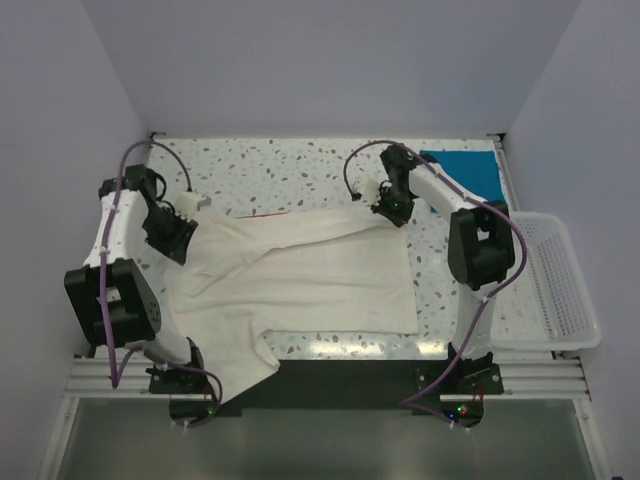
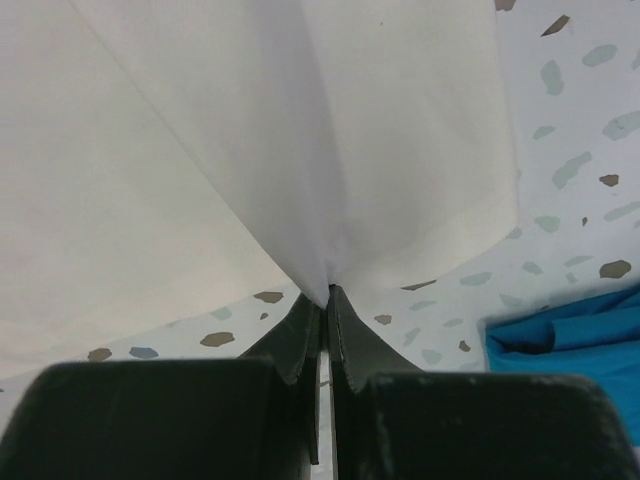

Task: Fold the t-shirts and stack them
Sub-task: Fold the tshirt

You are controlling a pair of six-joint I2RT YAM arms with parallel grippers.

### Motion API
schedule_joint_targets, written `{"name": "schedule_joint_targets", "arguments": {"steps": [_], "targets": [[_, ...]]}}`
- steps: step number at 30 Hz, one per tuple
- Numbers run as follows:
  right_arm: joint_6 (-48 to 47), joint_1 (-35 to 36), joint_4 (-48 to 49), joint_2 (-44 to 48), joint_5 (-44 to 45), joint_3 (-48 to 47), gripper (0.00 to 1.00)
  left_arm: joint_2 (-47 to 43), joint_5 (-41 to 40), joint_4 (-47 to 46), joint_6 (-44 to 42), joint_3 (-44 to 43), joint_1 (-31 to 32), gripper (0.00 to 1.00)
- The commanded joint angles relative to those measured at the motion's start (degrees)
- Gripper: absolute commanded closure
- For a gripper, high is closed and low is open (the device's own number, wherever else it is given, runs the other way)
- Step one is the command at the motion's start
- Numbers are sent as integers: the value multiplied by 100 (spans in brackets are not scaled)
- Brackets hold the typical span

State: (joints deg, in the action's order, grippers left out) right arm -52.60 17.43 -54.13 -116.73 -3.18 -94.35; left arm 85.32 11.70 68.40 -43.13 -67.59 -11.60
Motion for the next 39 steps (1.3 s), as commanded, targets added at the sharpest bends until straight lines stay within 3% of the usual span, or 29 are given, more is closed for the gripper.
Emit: {"name": "schedule_joint_targets", "arguments": {"steps": [1,4,8,12,19,29,32,34,35,36,39], "targets": [[-58,41,-195,10,-86,30,100,799,823,138,75,-1680,-753,64],[-23,93,-317,-25,-113,-14,100,1854,1386,25,883,-2833,-1177,64],[65,129,-309,-69,-95,-31,100,2778,1992,-309,1990,-3506,-1266,62],[197,120,-353,-192,-86,-154,100,3332,2310,-766,2660,-3621,-1258,52],[276,129,-388,-280,-77,-260,100,3728,2451,-1592,3338,-3480,-1214,50],[233,120,-441,-430,-42,-435,100,4151,2441,-1654,3505,-3340,-1196,53],[233,120,-476,-456,-33,-471,100,4142,2608,-1786,3549,-3190,-1205,65],[215,129,-493,-439,-7,-462,100,3985,2705,-1883,3549,-3059,-1222,89],[198,129,-502,-430,-7,-462,100,3984,2723,-1883,3514,-3032,-1248,89],[197,129,-520,-404,-16,-453,100,3827,2732,-1883,3488,-2962,-1301,99],[189,129,-502,-316,-7,-357,100,3362,2723,-1936,3391,-2769,-1433,100]]}}
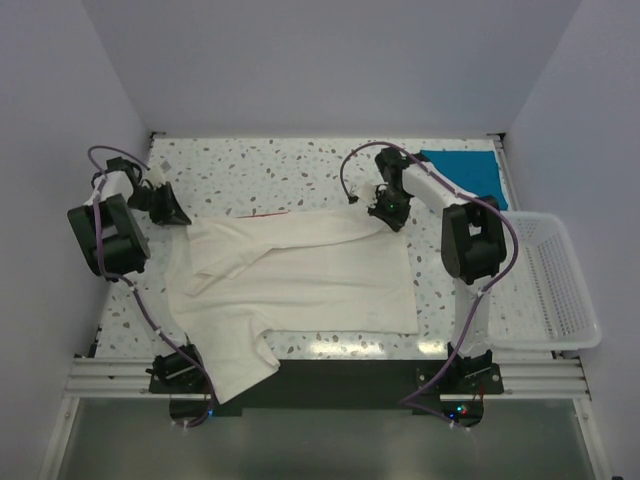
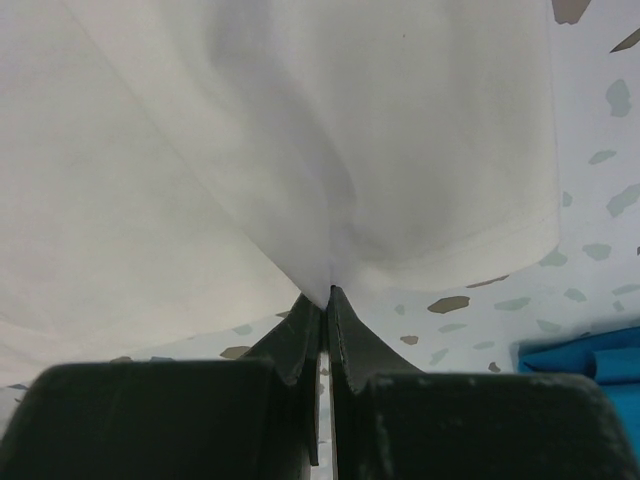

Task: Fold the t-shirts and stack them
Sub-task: Fold the tshirt

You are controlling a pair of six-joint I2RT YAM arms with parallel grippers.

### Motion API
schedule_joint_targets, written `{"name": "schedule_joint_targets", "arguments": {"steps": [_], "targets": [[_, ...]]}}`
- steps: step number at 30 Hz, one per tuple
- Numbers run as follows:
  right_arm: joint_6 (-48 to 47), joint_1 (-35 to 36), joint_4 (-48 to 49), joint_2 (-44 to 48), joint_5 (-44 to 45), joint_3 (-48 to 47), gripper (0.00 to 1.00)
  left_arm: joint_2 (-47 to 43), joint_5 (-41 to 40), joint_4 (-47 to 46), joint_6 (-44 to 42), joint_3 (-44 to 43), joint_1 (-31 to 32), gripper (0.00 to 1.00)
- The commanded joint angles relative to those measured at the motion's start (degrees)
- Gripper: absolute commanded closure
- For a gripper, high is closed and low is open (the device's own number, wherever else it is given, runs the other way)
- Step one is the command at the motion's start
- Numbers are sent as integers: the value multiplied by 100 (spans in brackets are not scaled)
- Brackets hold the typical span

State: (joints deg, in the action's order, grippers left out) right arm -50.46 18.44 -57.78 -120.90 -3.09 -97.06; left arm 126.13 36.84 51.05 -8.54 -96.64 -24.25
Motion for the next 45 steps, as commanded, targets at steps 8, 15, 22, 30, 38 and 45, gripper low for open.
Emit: {"name": "schedule_joint_targets", "arguments": {"steps": [8,15,22,30,38,45], "targets": [[-52,20,-23,295,28,266,100,-1493,-387,-252,-325,1287,-256,100],[9,20,30,146,10,257,100,-1249,-889,-1253,88,1579,-256,100],[106,20,47,-12,-7,55,89,-625,-679,-1501,273,788,-247,89],[273,-68,-347,180,-217,-252,52,-579,-55,-763,-411,66,-378,69],[932,-288,-805,217,-1079,-1184,51,-1301,201,-368,-1124,118,-335,53],[1460,-192,-463,-548,-790,-1729,63,-1117,-45,-411,-966,330,-221,55]]}}
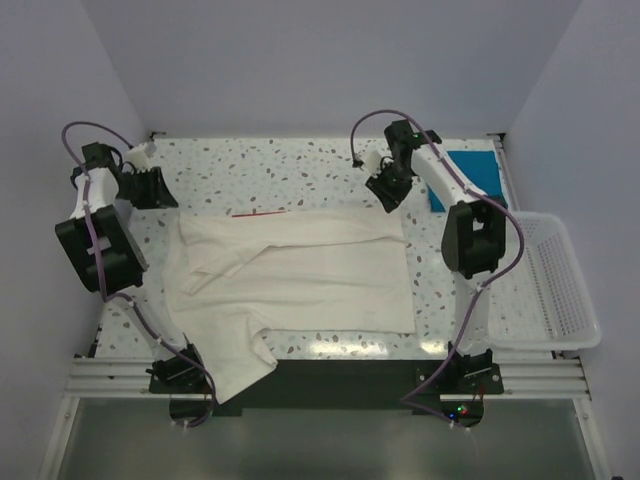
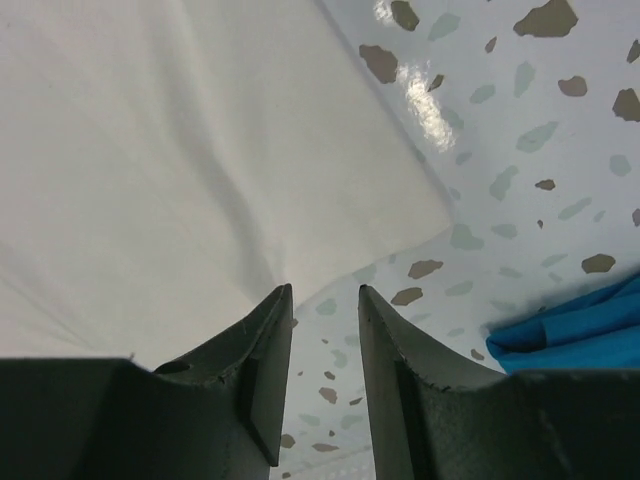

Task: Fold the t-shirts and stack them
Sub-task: Fold the tshirt

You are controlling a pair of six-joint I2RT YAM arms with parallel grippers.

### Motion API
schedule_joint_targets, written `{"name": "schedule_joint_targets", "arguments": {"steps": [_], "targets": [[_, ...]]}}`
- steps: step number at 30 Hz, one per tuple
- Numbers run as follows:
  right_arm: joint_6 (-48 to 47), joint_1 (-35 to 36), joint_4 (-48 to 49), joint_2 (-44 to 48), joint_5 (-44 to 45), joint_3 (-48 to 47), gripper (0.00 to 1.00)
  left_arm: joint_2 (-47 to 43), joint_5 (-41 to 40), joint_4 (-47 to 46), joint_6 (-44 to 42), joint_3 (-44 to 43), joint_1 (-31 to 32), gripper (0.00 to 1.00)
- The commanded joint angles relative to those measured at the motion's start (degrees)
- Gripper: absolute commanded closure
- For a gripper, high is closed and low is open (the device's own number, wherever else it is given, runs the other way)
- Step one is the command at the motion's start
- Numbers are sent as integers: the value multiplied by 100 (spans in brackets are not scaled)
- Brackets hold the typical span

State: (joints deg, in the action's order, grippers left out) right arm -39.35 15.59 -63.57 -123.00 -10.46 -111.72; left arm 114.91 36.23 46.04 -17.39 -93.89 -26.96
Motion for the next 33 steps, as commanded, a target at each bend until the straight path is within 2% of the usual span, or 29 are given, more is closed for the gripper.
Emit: {"name": "schedule_joint_targets", "arguments": {"steps": [1,4,7,13,17,20,22,24,28,30,31,33], "targets": [[349,102,282,-365,95,-236,62,31,25,80,-55,63,59,55],[297,119,591,-461,298,-122,62,145,-80,-60,103,169,59,55],[174,145,461,-768,421,-218,62,311,-291,-174,323,230,68,55],[138,137,863,-1094,983,71,65,917,-46,-376,709,99,68,57],[340,110,1241,-1313,1493,28,65,1392,130,-753,1026,-322,68,57],[489,84,1409,-1551,1810,-349,65,1884,367,-677,1299,-1014,68,57],[543,84,1251,-1701,1662,-858,62,1965,699,-544,1273,-1455,77,56],[595,110,1172,-1518,1513,-1201,59,1755,850,-377,1098,-1492,68,55],[569,329,1119,-753,566,-1309,49,534,965,324,-35,-1020,42,51],[586,470,1084,-419,230,-1204,49,165,886,729,-491,-773,50,49],[622,540,1110,-148,28,-1159,49,-124,886,983,-1042,-528,33,49],[867,821,1197,30,-561,-1028,49,-354,930,1766,-1625,-211,24,49]]}}
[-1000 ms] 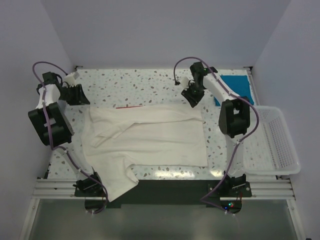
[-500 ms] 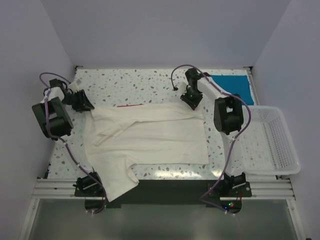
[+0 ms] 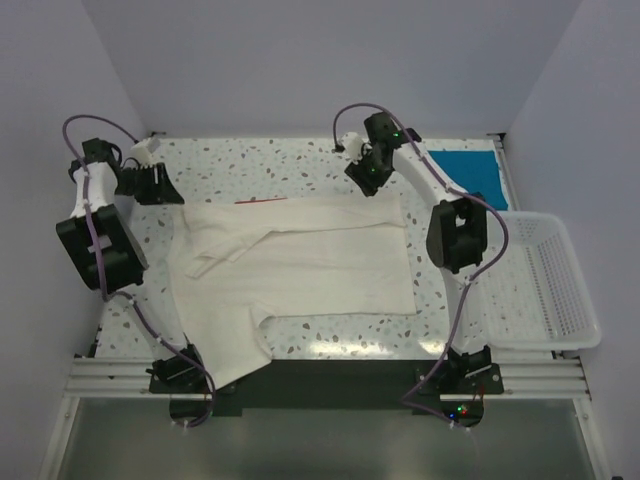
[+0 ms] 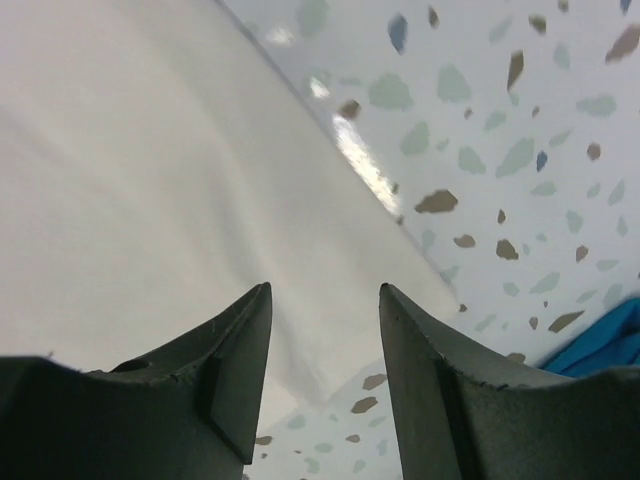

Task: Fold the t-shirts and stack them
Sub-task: Fold the tshirt

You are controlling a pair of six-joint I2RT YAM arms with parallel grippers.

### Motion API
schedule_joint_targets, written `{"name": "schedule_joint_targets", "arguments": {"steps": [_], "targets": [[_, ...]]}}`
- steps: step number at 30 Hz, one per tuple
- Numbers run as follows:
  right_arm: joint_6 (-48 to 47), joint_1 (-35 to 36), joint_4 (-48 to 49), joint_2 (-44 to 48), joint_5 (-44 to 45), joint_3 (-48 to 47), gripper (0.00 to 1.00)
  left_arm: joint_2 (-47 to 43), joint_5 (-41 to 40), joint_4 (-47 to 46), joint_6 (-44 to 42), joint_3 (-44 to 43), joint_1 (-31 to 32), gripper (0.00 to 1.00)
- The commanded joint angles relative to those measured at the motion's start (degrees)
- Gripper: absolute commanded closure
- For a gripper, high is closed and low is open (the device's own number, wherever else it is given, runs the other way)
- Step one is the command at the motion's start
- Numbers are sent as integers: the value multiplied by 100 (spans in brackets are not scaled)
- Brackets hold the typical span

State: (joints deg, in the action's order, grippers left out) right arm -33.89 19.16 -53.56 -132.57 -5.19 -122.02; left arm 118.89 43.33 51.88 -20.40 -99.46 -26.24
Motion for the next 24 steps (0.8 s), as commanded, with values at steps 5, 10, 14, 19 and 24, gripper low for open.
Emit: {"name": "schedule_joint_targets", "arguments": {"steps": [5,10,14,19,24], "targets": [[2126,1045,907,1146,-2763,327,50,-1569,158,1414,-2029,1849,-57,49],[4493,1502,2963,962,-3243,1258,51,-2132,-96,851,-2012,2755,-57,49],[6004,1933,3737,593,-3006,1426,46,-2335,-439,255,-1845,3169,-39,48],[6780,2232,4160,136,-2760,1444,38,-2318,-826,-28,-1783,3302,40,47],[7168,2470,4327,-181,-2549,1409,41,-2178,-1011,-196,-1642,3293,57,49]]}}
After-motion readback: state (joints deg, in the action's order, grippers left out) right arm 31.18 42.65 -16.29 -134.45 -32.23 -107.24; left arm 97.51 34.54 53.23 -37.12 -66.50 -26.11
